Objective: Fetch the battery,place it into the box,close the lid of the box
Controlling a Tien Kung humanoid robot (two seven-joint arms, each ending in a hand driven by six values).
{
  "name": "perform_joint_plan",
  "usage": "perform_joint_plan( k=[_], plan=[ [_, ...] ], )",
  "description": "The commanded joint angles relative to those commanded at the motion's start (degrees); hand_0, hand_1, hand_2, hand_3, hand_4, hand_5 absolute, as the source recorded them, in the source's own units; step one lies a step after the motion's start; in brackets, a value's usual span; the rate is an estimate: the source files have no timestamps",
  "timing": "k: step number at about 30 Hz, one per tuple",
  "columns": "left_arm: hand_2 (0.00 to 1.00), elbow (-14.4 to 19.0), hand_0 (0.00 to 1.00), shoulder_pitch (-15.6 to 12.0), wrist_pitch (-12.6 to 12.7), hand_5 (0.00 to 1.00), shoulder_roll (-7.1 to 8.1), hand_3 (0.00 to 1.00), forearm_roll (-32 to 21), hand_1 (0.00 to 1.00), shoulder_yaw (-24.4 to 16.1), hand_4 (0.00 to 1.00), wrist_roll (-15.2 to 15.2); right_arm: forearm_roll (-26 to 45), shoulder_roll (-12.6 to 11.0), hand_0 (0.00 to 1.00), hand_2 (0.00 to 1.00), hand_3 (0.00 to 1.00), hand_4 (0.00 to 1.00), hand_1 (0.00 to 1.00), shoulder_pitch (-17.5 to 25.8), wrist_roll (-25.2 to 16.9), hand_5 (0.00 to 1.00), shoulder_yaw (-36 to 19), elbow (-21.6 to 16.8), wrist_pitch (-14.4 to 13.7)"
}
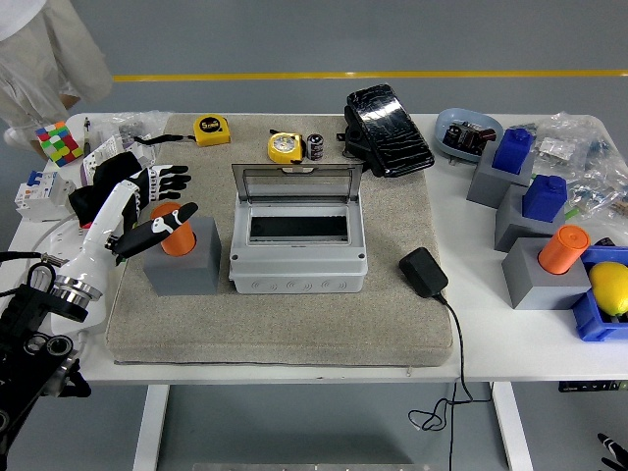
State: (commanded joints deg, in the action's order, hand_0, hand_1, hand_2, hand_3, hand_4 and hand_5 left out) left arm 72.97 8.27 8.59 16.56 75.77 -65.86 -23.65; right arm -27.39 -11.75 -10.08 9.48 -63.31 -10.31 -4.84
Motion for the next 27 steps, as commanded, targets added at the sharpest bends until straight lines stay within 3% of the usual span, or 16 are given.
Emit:
perform_joint_plan(
  k=[5,6,11,12,17,18,23,24,27],
  plan=[
    [0.741,-1.4,0.635,0.7,1.2,0.311,-0.57,0.757,-1.2,0.708,1.0,0.998,-1.5,0.0,0.1,0.668,0.665,0.555,0.958,0.671,0.1,0.0,0.469,0.0,0.0,0.0],
    [0.716,-1.9,0.618,1.0,1.4,0.240,-0.70,0.751,-1.5,0.688,1.2,0.998,-1.8,0.0,0.1,0.668,0.665,0.555,0.959,0.671,0.1,0.0,0.469,0.0,0.0,0.0],
    [0.716,-4.0,0.618,2.0,1.9,0.240,-0.99,0.751,-3.0,0.688,2.3,0.998,-2.5,0.1,0.2,0.668,0.665,0.555,0.959,0.671,0.1,-0.1,0.469,0.2,0.0,0.0],
    [0.682,-4.3,0.586,2.1,2.0,0.158,-1.02,0.740,-3.3,0.652,2.5,0.998,-2.7,0.2,0.2,0.669,0.665,0.555,0.959,0.671,0.1,-0.1,0.468,0.2,0.0,-0.1],
    [0.682,-6.0,0.586,2.8,2.2,0.158,-1.45,0.740,-5.4,0.652,3.6,0.998,-3.5,0.2,0.3,0.669,0.665,0.555,0.959,0.671,0.1,-0.1,0.468,0.2,0.0,-0.1],
    [0.624,-6.4,0.549,2.9,2.2,0.033,-1.60,0.698,-5.8,0.590,3.8,0.998,-3.6,0.3,0.3,0.668,0.664,0.555,0.959,0.671,0.1,-0.1,0.467,0.2,0.0,-0.1],
    [0.624,-7.7,0.549,3.6,2.2,0.033,-2.23,0.698,-8.1,0.590,4.3,0.998,-4.4,0.2,0.3,0.668,0.664,0.555,0.959,0.671,0.2,-0.1,0.467,0.2,0.0,-0.1],
    [0.569,-8.2,0.533,3.8,2.2,0.002,-2.39,0.658,-8.8,0.526,4.6,0.998,-4.6,0.2,0.3,0.668,0.664,0.555,0.959,0.671,0.2,-0.1,0.467,0.2,0.0,-0.1],
    [0.569,-8.8,0.533,4.2,2.1,0.002,-2.68,0.658,-9.9,0.526,5.1,0.998,-5.0,0.3,0.4,0.668,0.664,0.555,0.959,0.671,0.2,-0.1,0.467,0.3,0.0,-0.1]
  ],
)
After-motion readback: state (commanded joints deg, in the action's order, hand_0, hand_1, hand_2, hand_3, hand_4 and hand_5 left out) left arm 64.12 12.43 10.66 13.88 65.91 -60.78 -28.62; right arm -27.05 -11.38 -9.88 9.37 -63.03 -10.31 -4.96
